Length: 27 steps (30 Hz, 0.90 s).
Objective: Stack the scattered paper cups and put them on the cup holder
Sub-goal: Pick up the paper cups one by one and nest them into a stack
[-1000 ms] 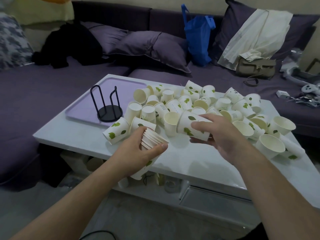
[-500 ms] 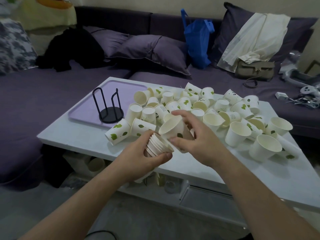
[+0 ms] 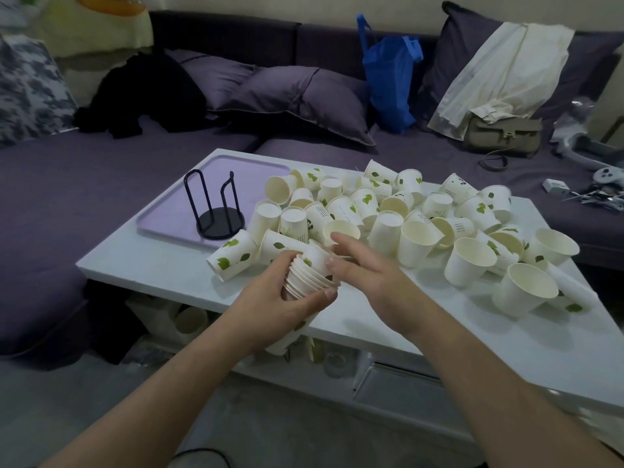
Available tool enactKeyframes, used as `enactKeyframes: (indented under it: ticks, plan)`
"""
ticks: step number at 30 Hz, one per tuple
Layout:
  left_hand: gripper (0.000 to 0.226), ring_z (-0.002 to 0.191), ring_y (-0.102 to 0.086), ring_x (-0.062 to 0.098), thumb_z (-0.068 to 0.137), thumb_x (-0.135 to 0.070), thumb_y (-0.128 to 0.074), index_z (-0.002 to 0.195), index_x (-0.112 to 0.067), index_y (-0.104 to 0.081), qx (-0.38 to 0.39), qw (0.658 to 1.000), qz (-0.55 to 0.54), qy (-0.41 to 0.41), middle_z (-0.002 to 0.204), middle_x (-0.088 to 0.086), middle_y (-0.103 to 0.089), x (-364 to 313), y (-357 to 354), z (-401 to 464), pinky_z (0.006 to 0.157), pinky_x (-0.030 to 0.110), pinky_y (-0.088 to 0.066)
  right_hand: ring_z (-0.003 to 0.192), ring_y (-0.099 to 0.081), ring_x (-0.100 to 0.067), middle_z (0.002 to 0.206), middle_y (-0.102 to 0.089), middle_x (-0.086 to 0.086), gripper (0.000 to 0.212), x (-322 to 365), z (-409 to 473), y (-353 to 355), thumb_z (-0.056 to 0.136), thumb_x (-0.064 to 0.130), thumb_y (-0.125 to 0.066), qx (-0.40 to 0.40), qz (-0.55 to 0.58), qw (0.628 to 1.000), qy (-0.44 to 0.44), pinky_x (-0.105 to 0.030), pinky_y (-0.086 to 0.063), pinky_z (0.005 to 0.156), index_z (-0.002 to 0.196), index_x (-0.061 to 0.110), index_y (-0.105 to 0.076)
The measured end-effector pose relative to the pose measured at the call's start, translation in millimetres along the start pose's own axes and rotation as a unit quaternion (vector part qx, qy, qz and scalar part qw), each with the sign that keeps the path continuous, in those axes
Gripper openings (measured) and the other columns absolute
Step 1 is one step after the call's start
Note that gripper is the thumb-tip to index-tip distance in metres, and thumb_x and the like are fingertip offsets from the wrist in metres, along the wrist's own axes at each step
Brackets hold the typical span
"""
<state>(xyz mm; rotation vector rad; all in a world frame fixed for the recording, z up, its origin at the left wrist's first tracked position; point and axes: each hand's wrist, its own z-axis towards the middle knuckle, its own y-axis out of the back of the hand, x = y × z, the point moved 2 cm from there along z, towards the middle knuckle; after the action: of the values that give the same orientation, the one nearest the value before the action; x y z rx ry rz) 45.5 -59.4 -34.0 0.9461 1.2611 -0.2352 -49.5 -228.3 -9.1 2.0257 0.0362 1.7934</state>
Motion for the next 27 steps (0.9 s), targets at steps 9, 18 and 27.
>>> enactKeyframes:
  ticks: [9, 18, 27]
  plan:
    - [0.051, 0.093, -0.071, 0.008, 0.081, -0.063, -0.08, 0.121, -0.04, -0.058, -0.033, 0.999, 0.013, 0.018, 0.105, -0.013, -0.072, 14.8, 22.9, -2.9, 0.082, 0.039, -0.065, 0.148, -0.037, -0.003, 0.162, -0.043, 0.019, 0.052, 2.8, 10.1, -37.8, 0.109, 0.052, -0.045, 0.087, -0.02, 0.996, -0.007, -0.029, -0.028, 0.123, 0.16, 0.04, -0.043]
    - [0.046, 0.088, -0.072, 0.009, 0.078, -0.052, -0.088, 0.116, -0.038, -0.067, -0.101, 0.992, 0.019, 0.077, 0.105, -0.009, -0.073, 41.1, 87.3, -9.4, 0.071, 0.025, -0.056, 0.129, -0.056, -0.015, 0.141, -0.057, 0.009, 0.038, 12.1, 50.9, -71.2, 0.11, 0.033, -0.045, -0.019, -0.11, 0.993, 0.024, -0.048, -0.048, 0.113, 0.146, 0.029, -0.055]
    - [0.047, 0.092, -0.073, 0.017, 0.081, -0.053, -0.086, 0.117, -0.032, -0.067, -0.073, 0.985, 0.015, 0.156, 0.102, -0.005, -0.075, 72.2, 109.7, -6.9, 0.076, 0.035, -0.058, 0.137, -0.043, -0.017, 0.153, -0.044, 0.003, 0.051, 20.9, 100.0, -125.4, 0.099, 0.0, -0.048, 0.052, -0.156, 0.986, 0.026, -0.048, -0.046, 0.115, 0.144, 0.02, -0.058]
